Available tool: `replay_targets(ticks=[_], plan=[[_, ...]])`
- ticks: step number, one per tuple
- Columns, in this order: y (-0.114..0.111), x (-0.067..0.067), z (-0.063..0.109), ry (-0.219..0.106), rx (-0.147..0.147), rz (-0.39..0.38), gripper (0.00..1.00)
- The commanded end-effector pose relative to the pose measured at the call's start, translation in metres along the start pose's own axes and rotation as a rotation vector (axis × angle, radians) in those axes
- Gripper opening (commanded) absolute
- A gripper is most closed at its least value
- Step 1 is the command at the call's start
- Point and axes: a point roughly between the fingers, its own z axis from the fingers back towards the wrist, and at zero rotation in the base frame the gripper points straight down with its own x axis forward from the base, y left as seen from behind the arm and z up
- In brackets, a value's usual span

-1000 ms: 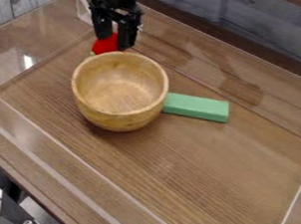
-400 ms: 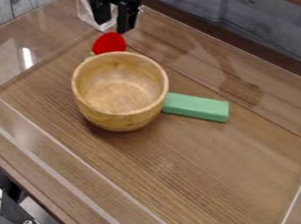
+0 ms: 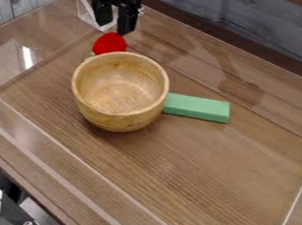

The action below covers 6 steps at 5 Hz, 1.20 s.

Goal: Move the red fruit to the right

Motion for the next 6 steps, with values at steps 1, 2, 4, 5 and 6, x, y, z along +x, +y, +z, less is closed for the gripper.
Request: replay_targets(ticks=[1,2,4,5,6], plan=[[0.008,0.007,0.021,-0.049,0.041,-0.042,0.0],[0.016,0.01,0.019,-0.036,0.042,-0.069,0.0],[0.017,-0.004,0.017,-0.025,0.035,-0.064,0.0],[0.014,-0.008,0.027,-0.023,0.029,-0.071,0.0],[0.008,-0.012,0.038,-0.024,0.021,-0.075,0.0]])
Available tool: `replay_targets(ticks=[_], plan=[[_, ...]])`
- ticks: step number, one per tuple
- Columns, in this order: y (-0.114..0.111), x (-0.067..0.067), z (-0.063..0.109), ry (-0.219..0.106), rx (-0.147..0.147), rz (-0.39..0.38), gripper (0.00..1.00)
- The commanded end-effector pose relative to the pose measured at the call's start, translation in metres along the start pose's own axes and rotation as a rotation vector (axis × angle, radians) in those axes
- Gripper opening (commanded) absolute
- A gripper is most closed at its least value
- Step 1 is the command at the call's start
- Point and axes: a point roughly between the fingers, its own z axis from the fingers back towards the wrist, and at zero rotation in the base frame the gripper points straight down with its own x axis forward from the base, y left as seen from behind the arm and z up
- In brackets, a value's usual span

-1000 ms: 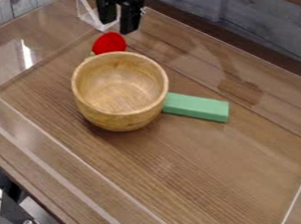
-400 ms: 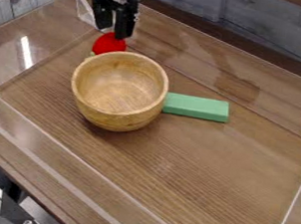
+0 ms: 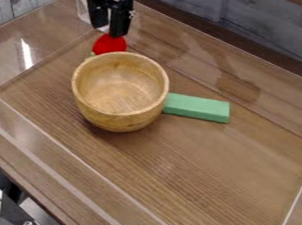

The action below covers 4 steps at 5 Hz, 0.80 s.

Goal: Move the red fruit to the right

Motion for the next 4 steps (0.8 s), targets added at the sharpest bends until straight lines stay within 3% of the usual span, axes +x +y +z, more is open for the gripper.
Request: replay_targets(ticks=[1,2,3,4], plan=[[-0.015,-0.001,0.04,-0.078,0.058,-0.042,0.0],[-0.033,0.003,0.046,-0.072,0.052,-0.085,0.0],[-0.046,0.006,0.064,-0.072,0.037,-0.09,0.0],[-0.077,0.017,0.074,-0.064,0.021,-0.1,0.0]])
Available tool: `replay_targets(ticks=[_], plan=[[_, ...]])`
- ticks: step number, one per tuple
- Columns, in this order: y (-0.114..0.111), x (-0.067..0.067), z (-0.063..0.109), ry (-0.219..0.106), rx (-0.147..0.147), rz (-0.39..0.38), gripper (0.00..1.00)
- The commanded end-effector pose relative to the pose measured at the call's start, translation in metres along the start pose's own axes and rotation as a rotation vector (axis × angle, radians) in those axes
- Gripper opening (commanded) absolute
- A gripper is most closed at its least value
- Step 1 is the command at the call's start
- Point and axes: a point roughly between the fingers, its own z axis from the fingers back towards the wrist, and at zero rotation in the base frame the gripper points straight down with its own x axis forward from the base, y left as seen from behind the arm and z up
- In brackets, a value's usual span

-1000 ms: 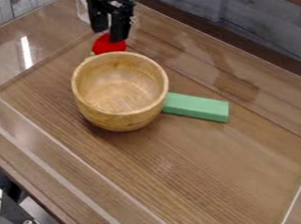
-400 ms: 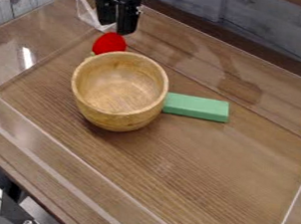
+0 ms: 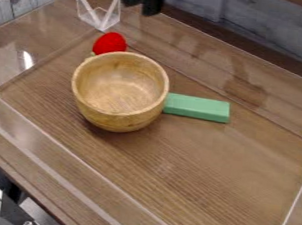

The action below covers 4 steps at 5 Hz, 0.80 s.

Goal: Move the red fruit to the right

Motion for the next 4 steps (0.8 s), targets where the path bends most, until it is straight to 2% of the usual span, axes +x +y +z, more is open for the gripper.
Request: replay_targets(ticks=[1,2,3,4], plan=[[-0.032,0.017,0.022,-0.076,0.02,0.034,1.0],[-0.048,0.038,0.007,-0.071,-0.007,0.093,1.0],[-0.037,0.034,0.01,-0.074,-0.03,0.182,1.0],[-0.025,0.026,0.002,-0.057,-0.033,0.165,1.0]])
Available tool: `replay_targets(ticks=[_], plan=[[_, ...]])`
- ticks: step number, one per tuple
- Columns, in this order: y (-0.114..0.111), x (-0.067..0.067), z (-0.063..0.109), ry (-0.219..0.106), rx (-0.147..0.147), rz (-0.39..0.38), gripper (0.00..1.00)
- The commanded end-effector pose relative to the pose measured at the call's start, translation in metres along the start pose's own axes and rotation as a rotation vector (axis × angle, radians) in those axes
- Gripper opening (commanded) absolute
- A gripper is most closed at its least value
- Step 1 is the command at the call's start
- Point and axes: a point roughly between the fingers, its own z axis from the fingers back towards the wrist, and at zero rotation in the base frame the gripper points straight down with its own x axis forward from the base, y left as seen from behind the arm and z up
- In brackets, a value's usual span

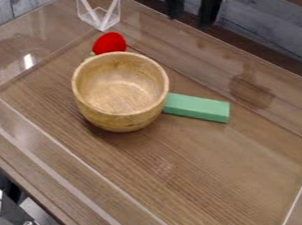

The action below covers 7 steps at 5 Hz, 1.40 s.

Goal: Move the red fruit to the right

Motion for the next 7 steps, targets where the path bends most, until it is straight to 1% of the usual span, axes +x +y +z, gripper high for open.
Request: replay_targets(ticks=[1,2,3,4,6,7], plan=[[0.018,-0.011,0.011,-0.041,0.028,-0.022,1.0],[0.04,-0.017,0.008,-0.042,0.031,-0.028,1.0],[0.058,-0.016,0.004,-0.043,0.023,-0.005,1.0],[0.076,-0.014,-0.002,-0.045,0.022,0.014,1.0],[0.107,-0.014,0.008,-0.068,-0.001,0.138,1.0],[0.11,-0.015,-0.003,-0.062,-0.009,0.182,1.0]])
